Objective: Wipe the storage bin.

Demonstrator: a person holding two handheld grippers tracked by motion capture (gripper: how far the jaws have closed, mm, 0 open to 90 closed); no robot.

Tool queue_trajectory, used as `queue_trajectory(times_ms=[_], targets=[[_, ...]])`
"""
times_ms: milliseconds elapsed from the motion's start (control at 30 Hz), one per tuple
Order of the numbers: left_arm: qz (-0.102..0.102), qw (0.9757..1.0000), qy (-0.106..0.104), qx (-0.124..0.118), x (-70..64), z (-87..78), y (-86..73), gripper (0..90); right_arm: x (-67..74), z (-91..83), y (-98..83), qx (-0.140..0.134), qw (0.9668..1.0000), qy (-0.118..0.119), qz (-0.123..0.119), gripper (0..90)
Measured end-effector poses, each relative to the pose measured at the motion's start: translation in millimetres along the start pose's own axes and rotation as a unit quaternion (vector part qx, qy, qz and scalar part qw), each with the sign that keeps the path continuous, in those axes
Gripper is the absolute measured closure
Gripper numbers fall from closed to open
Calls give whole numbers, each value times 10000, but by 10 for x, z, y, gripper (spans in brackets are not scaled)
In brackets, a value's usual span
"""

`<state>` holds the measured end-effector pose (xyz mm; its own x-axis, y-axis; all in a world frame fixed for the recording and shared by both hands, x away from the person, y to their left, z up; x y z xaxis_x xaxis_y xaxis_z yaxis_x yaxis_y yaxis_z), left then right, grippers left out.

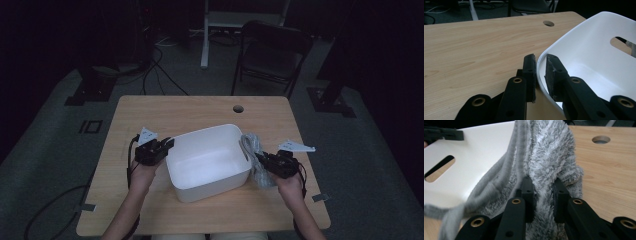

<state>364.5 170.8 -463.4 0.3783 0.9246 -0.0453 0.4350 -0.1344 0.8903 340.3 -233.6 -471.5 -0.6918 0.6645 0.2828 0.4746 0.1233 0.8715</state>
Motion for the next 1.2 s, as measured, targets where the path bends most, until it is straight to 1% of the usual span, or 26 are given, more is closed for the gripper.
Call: queue_trajectory(times_ms=[67, 133, 167, 200, 267, 367, 433, 500, 533, 567, 600, 667, 700, 767, 800, 833, 900, 967, 1000, 1067, 1100, 1167, 1200], targets=[[-1, 10000, -1, -1, -1, -1, 0, 788, -23, 31, -22, -6, 9999, 33, 107, 767], [10, 10000, 4, 7, -2, 1, -1, 788, -24, 97, -63, 204, 9997, -140, 14, 768], [5, 10000, 2, 1, 0, 6, -3, 788, -34, 127, -83, 278, 9995, -158, 51, 767], [3, 10000, -2, 5, 1, 6, -3, 787, -57, 149, -103, 270, 9995, -123, 136, 767], [16, 10000, -19, 12, 1, 7, -1, 788, -80, 137, -76, 259, 9995, -63, 197, 766], [45, 10000, -47, 8, -16, 22, 5, 788, -76, 72, 43, 71, 9998, 8, 201, 765], [83, 10000, -27, 19, -27, 26, 9, 789, -68, 80, 91, 72, 9999, -24, 135, 767], [96, 10000, 2, 19, -29, 27, 9, 789, -70, 141, 69, 152, 9998, -32, 143, 770], [82, 10000, 17, 11, -29, 29, 7, 788, -91, 179, 37, 210, 9996, -50, 188, 771], [93, 10000, 24, 6, -30, 29, 6, 788, -112, 209, 10, 310, 9993, -54, 216, 770], [97, 10000, 22, 9, -29, 29, 7, 788, -132, 230, -14, 376, 9989, -46, 259, 770], [103, 9999, 23, -1, -30, 30, 4, 787, -157, 237, -10, 420, 9986, -6, 309, 768], [98, 9999, 16, -20, -33, 33, 2, 787, -162, 214, 34, 388, 9988, -7, 293, 767], [116, 9999, 12, -38, -47, 39, 3, 786, -154, 165, 120, 217, 9994, 1, 255, 766], [144, 9999, 24, -36, -56, 43, 4, 786, -145, 143, 184, 138, 9997, -50, 195, 766], [161, 9999, 47, -40, -65, 45, 4, 786, -144, 153, 219, 119, 9998, -67, 149, 766], [183, 9998, 74, -34, -69, 46, 5, 787, -146, 224, 224, 196, 9997, -69, 114, 768], [157, 9998, 68, -40, -67, 47, 3, 785, -181, 320, 169, 312, 9993, -131, 173, 770], [161, 9998, 71, -42, -67, 47, 3, 785, -221, 373, 124, 425, 9987, -132, 267, 770], [155, 9999, 54, -40, -65, 48, 4, 784, -273, 422, 83, 518, 9979, -81, 372, 768], [176, 9998, 43, -38, -64, 49, 5, 784, -284, 422, 94, 518, 9979, -61, 382, 768], [166, 9999, 10, -35, -64, 55, 6, 783, -305, 381, 174, 324, 9983, 50, 481, 766], [177, 9998, 12, -37, -72, 59, 8, 784, -316, 359, 241, 168, 9984, 111, 524, 767]])
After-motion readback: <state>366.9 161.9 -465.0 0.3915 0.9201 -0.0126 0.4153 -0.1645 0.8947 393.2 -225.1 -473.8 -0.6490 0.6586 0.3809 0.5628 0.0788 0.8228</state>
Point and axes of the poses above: each handheld gripper's, and its own axes: z roughly forward along the jaws, y roughly out of its top, x roughly to its left, the point moved 2 cm from there along z, roughly forward along the jaws, and after that the axes turned 8 degrees about y, right-handed, at the moved point
